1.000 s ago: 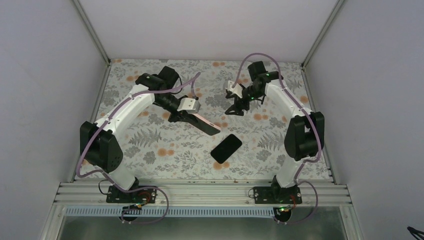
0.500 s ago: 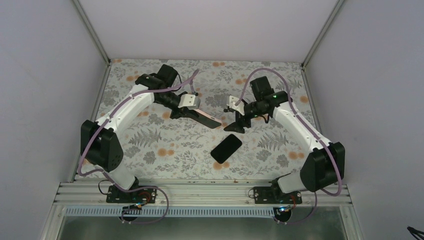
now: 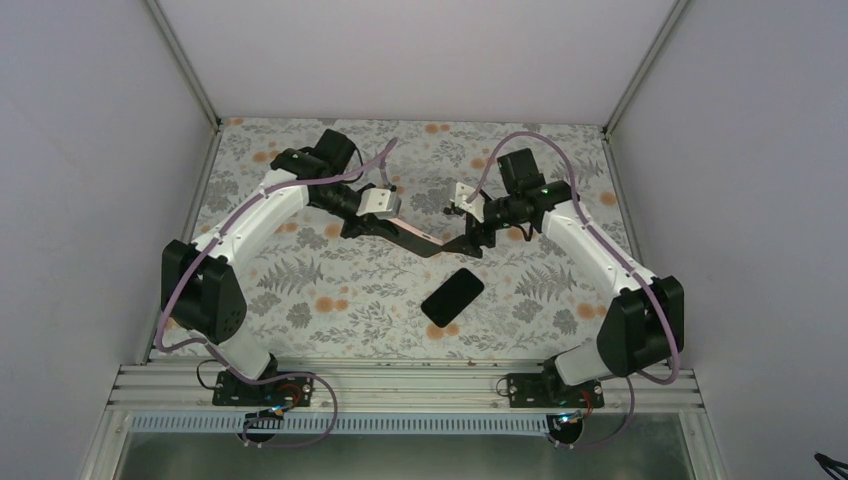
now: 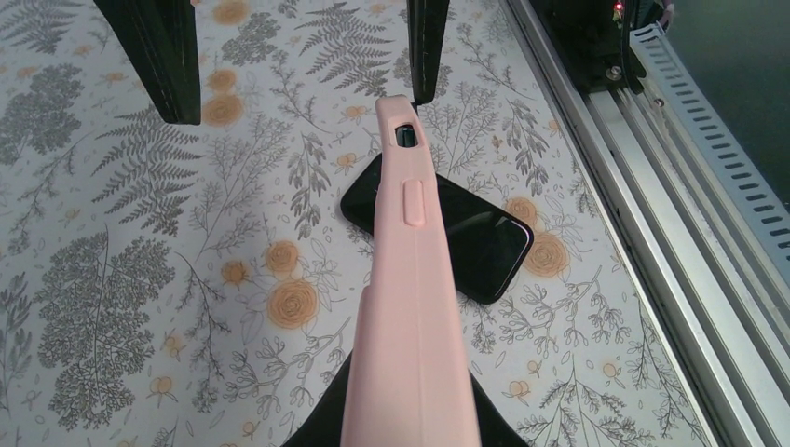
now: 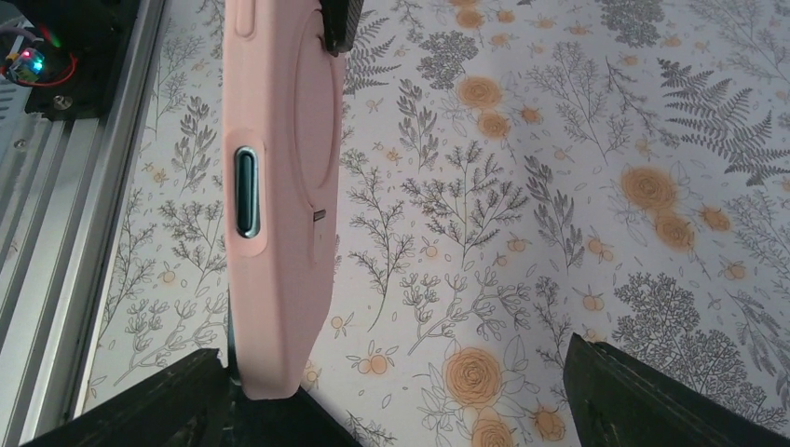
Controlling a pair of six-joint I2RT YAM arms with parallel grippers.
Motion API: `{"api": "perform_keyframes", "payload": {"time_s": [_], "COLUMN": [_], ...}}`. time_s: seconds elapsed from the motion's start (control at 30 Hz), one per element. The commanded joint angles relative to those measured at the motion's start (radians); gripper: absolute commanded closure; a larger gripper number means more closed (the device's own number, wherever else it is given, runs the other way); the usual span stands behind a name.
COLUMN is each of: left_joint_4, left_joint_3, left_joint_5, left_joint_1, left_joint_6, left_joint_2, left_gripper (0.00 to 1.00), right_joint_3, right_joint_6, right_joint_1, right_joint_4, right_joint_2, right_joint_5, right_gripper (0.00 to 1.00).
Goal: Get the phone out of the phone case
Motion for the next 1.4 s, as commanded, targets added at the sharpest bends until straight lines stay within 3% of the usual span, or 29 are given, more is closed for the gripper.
{"api": "perform_keyframes", "payload": {"time_s": [0.0, 0.3, 0.5, 0.8, 1.37], "left_joint_4": [0.033, 0.007, 0.006, 0.007, -0.021], "left_joint_3": [0.011, 0.013, 0.009, 0.016, 0.008], "left_joint_5": [0.090, 0.093, 0.053, 0.051, 0.028], "left_joint_1": [-0.010, -0.027, -0.030, -0.029, -0.041], "left_joint_6": [-0.001, 0.008, 0.009, 0.009, 0.021], "left_joint_2": [-0.026, -0.026, -0.033, -0.032, -0.040], "left_gripper": [0.98, 0.98, 0.98, 0.98, 0.98], "right_joint_3": [-0.005, -0.010, 0.057, 0.076, 0.113], "right_joint_6": [0.020, 0.048, -0.039, -0.082, -0.080], "right_joint_1": [0.011, -0.001, -0.009, -0.012, -0.020], "right_joint_4": [0.031, 0.089, -0.072, -0.150, -0.110], "right_joint_2": [0.022, 0.021, 0.065, 0.069, 0.102], "right_joint_5": [-0.007, 0.041, 0.000, 0.001, 0.056], "right_gripper": [0.09, 0.12, 0.12, 0.13, 0.14]}}
